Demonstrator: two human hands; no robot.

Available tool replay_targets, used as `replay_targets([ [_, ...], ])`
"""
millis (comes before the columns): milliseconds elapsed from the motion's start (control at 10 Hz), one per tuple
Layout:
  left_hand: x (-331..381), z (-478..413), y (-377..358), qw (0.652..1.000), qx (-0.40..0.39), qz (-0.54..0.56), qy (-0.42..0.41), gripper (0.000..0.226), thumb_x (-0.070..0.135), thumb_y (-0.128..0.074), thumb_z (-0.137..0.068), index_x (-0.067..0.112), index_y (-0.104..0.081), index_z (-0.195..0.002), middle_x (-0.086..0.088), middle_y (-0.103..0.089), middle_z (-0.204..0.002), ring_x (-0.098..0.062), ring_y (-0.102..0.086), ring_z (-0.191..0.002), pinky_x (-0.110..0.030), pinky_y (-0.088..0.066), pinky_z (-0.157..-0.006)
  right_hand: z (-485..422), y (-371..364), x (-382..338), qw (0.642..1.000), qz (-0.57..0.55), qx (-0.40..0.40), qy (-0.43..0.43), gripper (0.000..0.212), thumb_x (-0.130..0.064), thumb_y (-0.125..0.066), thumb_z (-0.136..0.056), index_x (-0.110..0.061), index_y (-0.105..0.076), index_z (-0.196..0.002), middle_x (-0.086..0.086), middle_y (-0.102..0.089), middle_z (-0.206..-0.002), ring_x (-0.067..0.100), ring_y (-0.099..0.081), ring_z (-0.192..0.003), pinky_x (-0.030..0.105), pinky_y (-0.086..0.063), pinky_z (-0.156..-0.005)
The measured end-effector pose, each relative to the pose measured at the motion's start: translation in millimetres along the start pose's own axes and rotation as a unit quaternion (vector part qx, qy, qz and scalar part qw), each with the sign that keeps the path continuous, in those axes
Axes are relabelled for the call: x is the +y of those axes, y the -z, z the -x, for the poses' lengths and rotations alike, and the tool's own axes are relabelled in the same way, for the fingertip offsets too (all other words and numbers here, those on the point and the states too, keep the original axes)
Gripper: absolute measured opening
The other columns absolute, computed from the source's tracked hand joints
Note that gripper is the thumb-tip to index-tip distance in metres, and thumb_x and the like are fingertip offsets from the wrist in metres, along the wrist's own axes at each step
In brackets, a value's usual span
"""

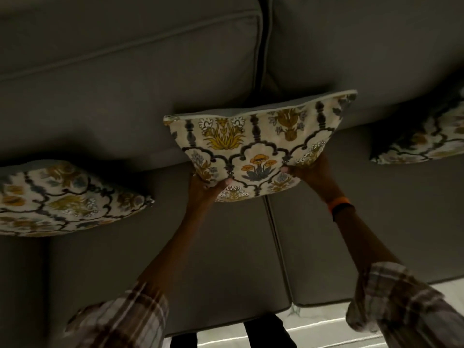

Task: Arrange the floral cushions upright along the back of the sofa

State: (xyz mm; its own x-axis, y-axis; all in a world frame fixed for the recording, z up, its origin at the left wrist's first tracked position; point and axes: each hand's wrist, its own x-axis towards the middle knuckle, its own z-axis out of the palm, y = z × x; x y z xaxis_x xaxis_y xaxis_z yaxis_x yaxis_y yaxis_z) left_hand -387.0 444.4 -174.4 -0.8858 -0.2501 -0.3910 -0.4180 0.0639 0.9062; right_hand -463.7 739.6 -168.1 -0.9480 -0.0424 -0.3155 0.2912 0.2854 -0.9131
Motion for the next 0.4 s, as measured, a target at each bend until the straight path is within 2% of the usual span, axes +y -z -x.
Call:
replay_targets([
  [100, 3.4, -2.1, -0.8, 1.000, 0.025, -0.003, -0.008, 0.109, 0.051, -0.094, -0.056, 0.014, -0.044, -0.145, -0.005, -0.058, -0.144, -0.020, -0.055, -0.134, -0.049, -0.048, -0.110, -1.5, -0.4, 5.7, 1.000, -0.024, 0.006, 0.003, 0.108, -0.048, -0.102, -0.056, -0.012, -0.056, -0.147, 0.008, -0.068, -0.143, 0.025, -0.066, -0.133, 0.058, -0.056, -0.105],
  [200, 0.4, -1.4, 0.2, 0.999, 0.029, -0.039, -0.024, 0.098, 0.048, -0.089, -0.059, 0.016, -0.048, -0.142, -0.002, -0.061, -0.138, -0.016, -0.057, -0.131, -0.046, -0.050, -0.109, 6.6, -2.6, 6.0, 0.999, 0.001, 0.040, -0.004, 0.102, -0.037, -0.101, -0.062, -0.009, -0.052, -0.148, 0.005, -0.067, -0.143, 0.016, -0.066, -0.132, 0.045, -0.057, -0.107],
  [300, -6.6, 1.3, 9.6, 0.998, 0.010, -0.043, -0.033, 0.090, 0.039, -0.091, -0.066, 0.019, -0.048, -0.143, -0.004, -0.059, -0.141, -0.009, -0.056, -0.131, -0.048, -0.052, -0.106, 12.1, -10.9, 15.0, 0.997, 0.044, 0.064, 0.007, 0.097, -0.006, -0.097, -0.069, -0.012, -0.044, -0.151, 0.001, -0.062, -0.144, 0.004, -0.063, -0.132, 0.030, -0.056, -0.105],
  [400, -16.5, 12.8, 15.2, 0.994, 0.000, -0.088, -0.058, 0.101, 0.023, -0.089, -0.074, 0.006, -0.029, -0.154, -0.009, -0.038, -0.156, 0.015, -0.038, -0.132, -0.008, -0.038, -0.107, 39.6, -46.3, 28.6, 0.990, 0.043, 0.135, -0.025, 0.117, -0.022, -0.101, -0.066, -0.013, -0.033, -0.161, 0.013, -0.048, -0.157, 0.031, -0.052, -0.143, 0.050, -0.051, -0.113],
])
